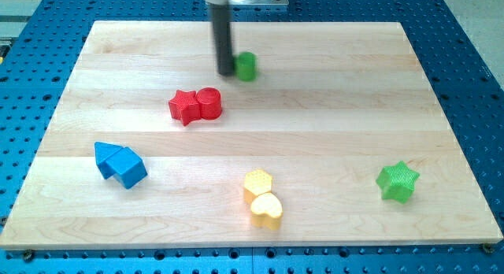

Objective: Slide the green circle to the right side slightly

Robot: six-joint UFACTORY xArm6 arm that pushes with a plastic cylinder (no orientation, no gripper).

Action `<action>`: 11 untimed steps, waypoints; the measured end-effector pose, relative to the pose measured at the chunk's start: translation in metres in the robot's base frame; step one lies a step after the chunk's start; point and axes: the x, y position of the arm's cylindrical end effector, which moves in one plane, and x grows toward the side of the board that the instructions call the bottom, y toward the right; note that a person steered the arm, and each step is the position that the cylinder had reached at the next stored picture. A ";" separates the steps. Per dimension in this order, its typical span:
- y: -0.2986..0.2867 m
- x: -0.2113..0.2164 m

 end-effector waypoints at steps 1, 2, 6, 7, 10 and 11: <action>0.047 -0.007; 0.023 -0.044; 0.126 0.089; 0.126 0.089; 0.126 0.070; 0.126 0.029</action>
